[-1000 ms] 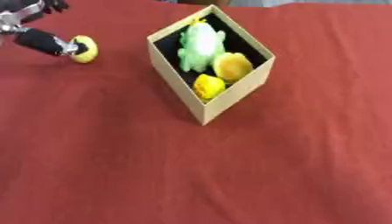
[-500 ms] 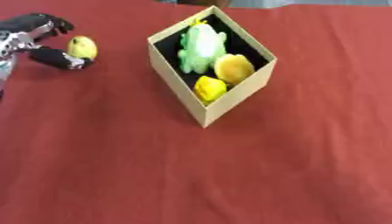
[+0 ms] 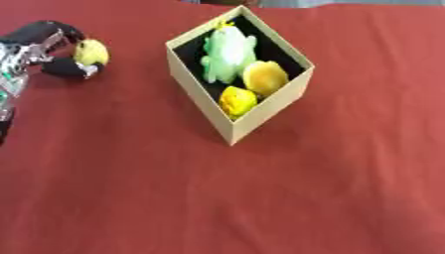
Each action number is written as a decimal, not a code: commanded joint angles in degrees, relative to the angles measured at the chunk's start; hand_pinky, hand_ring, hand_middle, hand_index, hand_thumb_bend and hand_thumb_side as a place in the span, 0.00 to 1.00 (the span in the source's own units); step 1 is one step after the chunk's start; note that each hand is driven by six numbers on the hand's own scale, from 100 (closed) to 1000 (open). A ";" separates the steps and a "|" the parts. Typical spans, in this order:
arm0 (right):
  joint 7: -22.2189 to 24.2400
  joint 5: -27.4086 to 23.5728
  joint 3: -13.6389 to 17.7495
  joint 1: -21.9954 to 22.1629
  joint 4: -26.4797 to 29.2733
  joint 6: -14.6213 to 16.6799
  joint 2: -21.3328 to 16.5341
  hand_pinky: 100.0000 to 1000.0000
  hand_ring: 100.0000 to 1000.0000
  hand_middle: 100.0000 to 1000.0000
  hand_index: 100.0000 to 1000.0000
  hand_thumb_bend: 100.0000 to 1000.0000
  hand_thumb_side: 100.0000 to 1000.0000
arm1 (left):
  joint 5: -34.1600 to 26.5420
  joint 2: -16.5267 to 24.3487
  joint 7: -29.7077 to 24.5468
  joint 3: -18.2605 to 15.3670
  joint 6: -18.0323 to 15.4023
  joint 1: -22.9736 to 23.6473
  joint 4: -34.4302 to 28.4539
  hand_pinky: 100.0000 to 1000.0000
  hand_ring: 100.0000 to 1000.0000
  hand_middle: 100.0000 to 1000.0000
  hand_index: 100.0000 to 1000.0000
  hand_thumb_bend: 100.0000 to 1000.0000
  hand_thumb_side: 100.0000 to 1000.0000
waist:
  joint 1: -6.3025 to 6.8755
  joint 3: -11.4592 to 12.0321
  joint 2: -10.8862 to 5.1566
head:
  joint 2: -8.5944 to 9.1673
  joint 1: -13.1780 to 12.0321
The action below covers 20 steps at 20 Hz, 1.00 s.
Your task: Pick up objects on the table and place them in the box.
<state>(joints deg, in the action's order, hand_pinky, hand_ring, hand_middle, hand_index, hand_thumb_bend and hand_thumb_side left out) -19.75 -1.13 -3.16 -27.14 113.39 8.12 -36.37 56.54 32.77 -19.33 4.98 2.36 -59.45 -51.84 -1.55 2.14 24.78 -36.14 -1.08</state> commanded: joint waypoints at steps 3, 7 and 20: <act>-0.60 -0.04 0.95 -0.04 1.20 0.05 -0.85 0.83 0.77 0.72 0.75 0.00 0.78 | -0.64 1.32 -0.66 -0.49 -0.61 -0.99 -0.61 0.72 0.69 0.63 0.78 0.01 0.34 | 0.17 0.05 -1.09 | 0.35 0.21; -0.88 -0.01 0.98 0.06 1.20 -0.04 -0.76 0.83 0.77 0.72 0.75 0.00 0.78 | -2.70 1.56 -1.32 0.01 -1.24 -1.14 -2.73 0.69 0.65 0.59 0.75 0.00 0.29 | 0.24 0.04 -1.21 | 0.17 0.20; -0.83 0.05 0.99 0.34 1.20 0.01 -1.11 0.83 0.77 0.72 0.75 0.00 0.77 | -4.11 2.93 -1.53 0.52 -0.30 -2.22 -17.67 0.70 0.66 0.62 0.78 0.00 0.28 | 0.93 0.08 -2.26 | -0.35 0.96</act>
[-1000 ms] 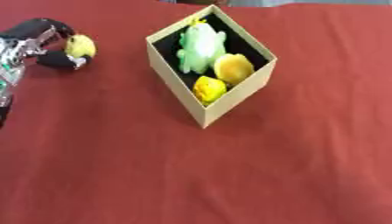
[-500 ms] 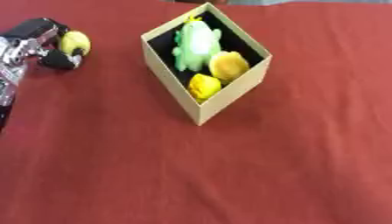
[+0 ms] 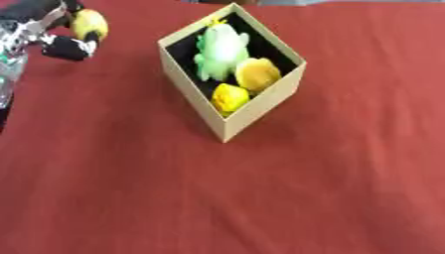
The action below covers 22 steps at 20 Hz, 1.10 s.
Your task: Pick up objects on the table and place them in the box.
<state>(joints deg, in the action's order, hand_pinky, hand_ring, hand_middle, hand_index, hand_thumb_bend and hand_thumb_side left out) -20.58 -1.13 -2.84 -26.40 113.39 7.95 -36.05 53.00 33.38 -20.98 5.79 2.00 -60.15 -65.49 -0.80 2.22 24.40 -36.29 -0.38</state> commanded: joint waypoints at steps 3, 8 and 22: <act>0.10 0.08 0.62 -0.54 1.20 0.25 -1.53 0.83 0.77 0.72 0.75 0.00 0.77 | -2.63 1.95 -0.76 1.53 -1.12 -1.80 -9.02 0.69 0.66 0.62 0.77 0.00 0.28 | 0.29 -0.03 -2.08 | -0.20 0.55; 0.64 -0.17 0.17 -1.27 1.20 0.33 -1.41 0.83 0.77 0.72 0.75 0.00 0.77 | -7.55 -0.57 -3.97 7.07 -3.81 -3.19 -16.93 0.69 0.66 0.62 0.77 0.00 0.29 | 0.33 -0.23 -2.34 | -0.46 0.75; 1.71 -0.78 -0.52 -3.16 1.20 0.49 -0.79 0.83 0.77 0.72 0.75 0.00 0.77 | -11.76 -8.16 -8.60 12.86 -5.93 -4.39 -12.28 0.69 0.66 0.62 0.78 0.00 0.46 | 0.43 -0.72 -2.30 | -2.45 2.37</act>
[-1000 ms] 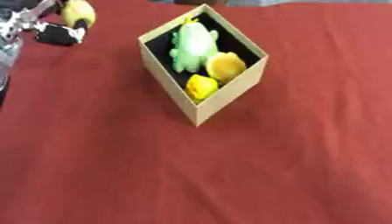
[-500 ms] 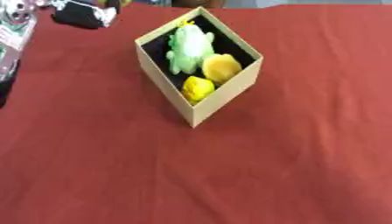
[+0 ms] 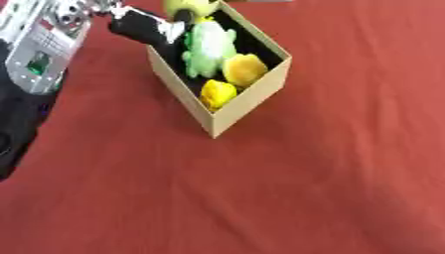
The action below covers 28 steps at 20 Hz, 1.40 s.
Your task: Pick up objects on the table and place them in the box.
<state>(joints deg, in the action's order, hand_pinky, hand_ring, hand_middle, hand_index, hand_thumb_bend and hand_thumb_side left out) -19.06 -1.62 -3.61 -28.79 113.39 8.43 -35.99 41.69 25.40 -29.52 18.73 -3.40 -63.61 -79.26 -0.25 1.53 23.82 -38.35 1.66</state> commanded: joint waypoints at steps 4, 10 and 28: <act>0.20 -0.33 0.23 -0.83 1.20 -0.16 -0.78 0.83 0.77 0.72 0.75 0.00 0.77 | 1.11 -1.05 1.05 0.07 -1.74 -0.70 5.84 0.74 0.72 0.68 0.84 0.21 0.57 | -0.21 0.08 -1.62 | -0.34 0.54; 0.11 -0.30 0.26 -0.76 1.20 -0.23 -0.83 0.83 0.77 0.72 0.75 0.00 0.77 | 5.98 -0.92 4.34 -0.99 -4.40 -0.69 6.85 0.85 0.88 0.83 0.96 0.59 0.72 | -0.26 0.39 -1.47 | -0.42 0.83; -1.57 1.34 2.21 -0.99 1.20 1.89 -1.53 0.83 0.77 0.72 0.75 0.00 0.73 | -21.23 7.29 30.50 -14.22 5.12 6.90 -23.61 0.77 0.79 0.74 0.90 0.13 0.78 | -0.09 1.40 -1.74 | 0.40 2.32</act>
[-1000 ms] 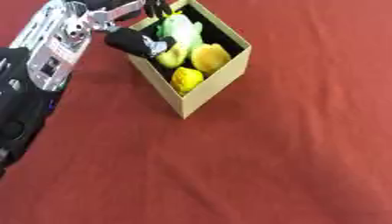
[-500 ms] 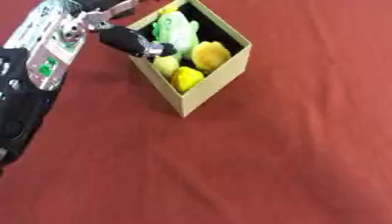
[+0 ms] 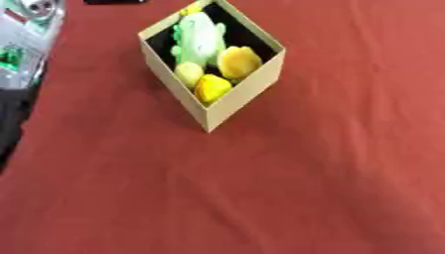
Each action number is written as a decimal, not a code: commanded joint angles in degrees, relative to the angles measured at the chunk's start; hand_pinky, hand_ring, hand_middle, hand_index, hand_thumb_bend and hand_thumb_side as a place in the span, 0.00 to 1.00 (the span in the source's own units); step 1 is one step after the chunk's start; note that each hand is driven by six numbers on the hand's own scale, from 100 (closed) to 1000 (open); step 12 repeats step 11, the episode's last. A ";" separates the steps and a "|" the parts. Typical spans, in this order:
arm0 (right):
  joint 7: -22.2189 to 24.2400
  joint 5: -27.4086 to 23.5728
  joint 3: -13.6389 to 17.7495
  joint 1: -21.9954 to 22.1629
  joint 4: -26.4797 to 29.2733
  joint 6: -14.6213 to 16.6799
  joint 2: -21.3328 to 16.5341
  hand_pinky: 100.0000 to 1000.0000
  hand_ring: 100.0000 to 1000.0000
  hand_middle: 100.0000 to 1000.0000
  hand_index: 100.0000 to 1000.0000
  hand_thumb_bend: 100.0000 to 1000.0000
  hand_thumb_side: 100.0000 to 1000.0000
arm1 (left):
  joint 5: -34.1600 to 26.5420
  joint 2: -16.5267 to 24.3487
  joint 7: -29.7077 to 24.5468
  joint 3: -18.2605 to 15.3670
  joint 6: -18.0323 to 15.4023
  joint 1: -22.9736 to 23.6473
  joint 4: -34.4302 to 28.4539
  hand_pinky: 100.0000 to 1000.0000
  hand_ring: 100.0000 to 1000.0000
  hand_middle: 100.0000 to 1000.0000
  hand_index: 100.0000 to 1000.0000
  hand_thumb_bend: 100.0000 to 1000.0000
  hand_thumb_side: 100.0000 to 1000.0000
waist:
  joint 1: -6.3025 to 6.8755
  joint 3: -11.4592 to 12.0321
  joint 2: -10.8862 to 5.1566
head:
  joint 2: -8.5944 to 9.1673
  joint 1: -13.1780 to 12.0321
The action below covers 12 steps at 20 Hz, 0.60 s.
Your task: Pick up objects on the table and place them in the box.
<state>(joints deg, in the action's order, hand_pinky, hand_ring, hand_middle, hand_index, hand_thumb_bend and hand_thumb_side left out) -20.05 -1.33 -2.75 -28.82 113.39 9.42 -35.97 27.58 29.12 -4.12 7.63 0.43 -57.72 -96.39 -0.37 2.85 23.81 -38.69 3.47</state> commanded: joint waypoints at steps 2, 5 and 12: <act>-1.19 2.02 2.00 -1.30 1.20 1.76 -1.64 0.83 0.78 0.72 0.75 0.00 0.73 | -13.30 5.37 10.47 -5.26 1.81 4.65 -10.95 0.76 0.78 0.75 0.89 0.15 0.79 | -0.02 0.18 -1.64 | 1.08 1.09; -2.23 3.60 2.93 -1.79 1.20 3.15 -1.60 0.83 0.78 0.73 0.76 0.00 0.71 | -21.57 6.91 18.04 -7.63 0.90 11.21 -16.38 0.75 0.78 0.74 0.89 0.17 0.80 | -0.19 0.24 -1.40 | 1.30 1.87; -3.66 6.04 3.67 -2.53 1.20 5.09 -1.27 0.83 0.80 0.75 0.76 0.00 0.71 | -28.07 6.71 26.03 -10.77 -7.51 19.73 -18.17 0.74 0.76 0.72 0.87 0.23 0.76 | -0.99 0.09 -1.03 | 1.10 2.92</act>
